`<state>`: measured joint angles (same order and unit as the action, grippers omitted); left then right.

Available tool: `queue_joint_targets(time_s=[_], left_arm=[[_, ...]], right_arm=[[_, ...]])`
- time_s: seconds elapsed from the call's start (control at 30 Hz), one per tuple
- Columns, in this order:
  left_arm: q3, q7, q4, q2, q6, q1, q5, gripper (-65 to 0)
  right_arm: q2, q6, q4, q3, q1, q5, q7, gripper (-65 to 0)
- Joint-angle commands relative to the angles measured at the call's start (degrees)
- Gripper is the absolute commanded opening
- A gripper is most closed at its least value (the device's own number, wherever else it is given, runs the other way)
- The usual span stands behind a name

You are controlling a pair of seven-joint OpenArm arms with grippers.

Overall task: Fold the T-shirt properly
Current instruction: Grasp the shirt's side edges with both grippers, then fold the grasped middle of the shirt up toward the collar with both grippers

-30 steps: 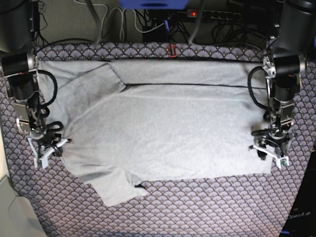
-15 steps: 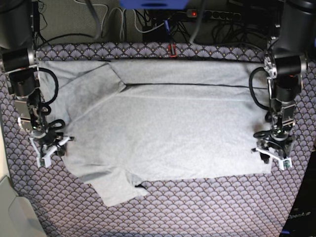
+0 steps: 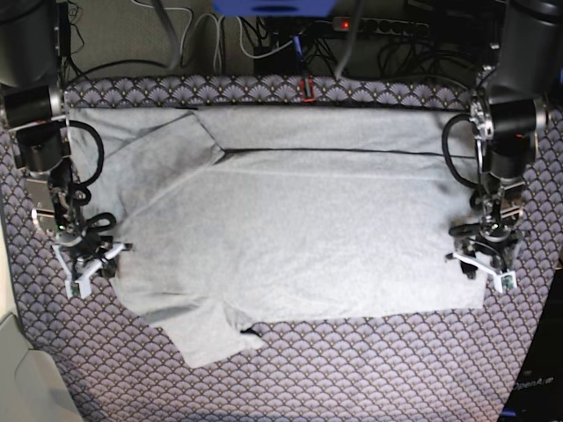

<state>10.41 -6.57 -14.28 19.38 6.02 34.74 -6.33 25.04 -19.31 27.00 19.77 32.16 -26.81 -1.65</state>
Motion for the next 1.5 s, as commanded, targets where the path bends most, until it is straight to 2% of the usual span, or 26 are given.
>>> queue_joint_targets(time_s=[0.0, 0.27, 0.33, 0.4, 0.53, 0.63, 0.9, 1.0, 1.1, 1.2, 1.47], left_arm=[[0.2, -1.2, 0.0, 0.7, -0.2, 1.5, -0.3, -29.6], [0.0, -0.8, 0.9, 0.8, -0.2, 1.4, -5.8, -29.9], [-0.3, -0.8, 0.9, 0.8, -0.2, 1.4, -5.8, -32.8], [-0.3, -0.8, 0.9, 0.7, -0.2, 1.4, -5.8, -41.2], [-0.3, -0.8, 0.7, 0.7, -0.1, 1.4, -5.8, -64.3], [-0.3, -0.8, 0.3, 0.7, -0.1, 1.4, -5.8, -62.9], [-0.3, -0.3, -1.0, 2.1, 0.0, 1.4, -5.8, -64.4], [0.0, 4.8, -5.3, 2.6, 0.1, 0.0, -6.3, -64.4], [0.0, 9.2, -14.2, 2.6, 0.0, -3.2, -6.3, -64.4], [0.0, 12.1, -21.2, 2.5, 0.0, -6.7, -6.3, -64.4], [1.5, 15.3, -29.0, 2.6, -0.1, -11.0, -6.3, -64.5]], right_arm=[[0.5, -0.2, 0.5, -0.1, 1.0, 0.3, -0.7, -65.0], [0.5, -0.2, 0.6, -0.1, 1.0, 0.3, -0.6, -65.0], [0.5, -0.2, 0.6, -0.1, 1.0, 0.3, -0.6, -65.0], [0.5, -0.2, 0.6, -0.1, 1.0, 0.3, -0.6, -65.0], [0.5, -0.2, 0.6, -0.1, 1.0, 0.3, -0.6, -65.0], [0.6, -0.2, 0.7, -0.1, 1.0, 0.3, -0.6, -65.0], [1.7, -0.6, 1.0, -0.2, 0.9, 0.0, -0.6, -65.0], [2.3, -0.6, 4.6, -0.4, -1.4, 0.0, -0.6, -65.0], [3.8, -0.5, 12.9, -4.5, -6.7, 0.0, -1.0, -65.0], [4.0, -0.4, 19.3, -8.2, -10.1, 0.1, -4.5, -65.0], [4.5, -0.5, 34.0, -17.0, -18.1, 0.3, -10.6, -65.0]])
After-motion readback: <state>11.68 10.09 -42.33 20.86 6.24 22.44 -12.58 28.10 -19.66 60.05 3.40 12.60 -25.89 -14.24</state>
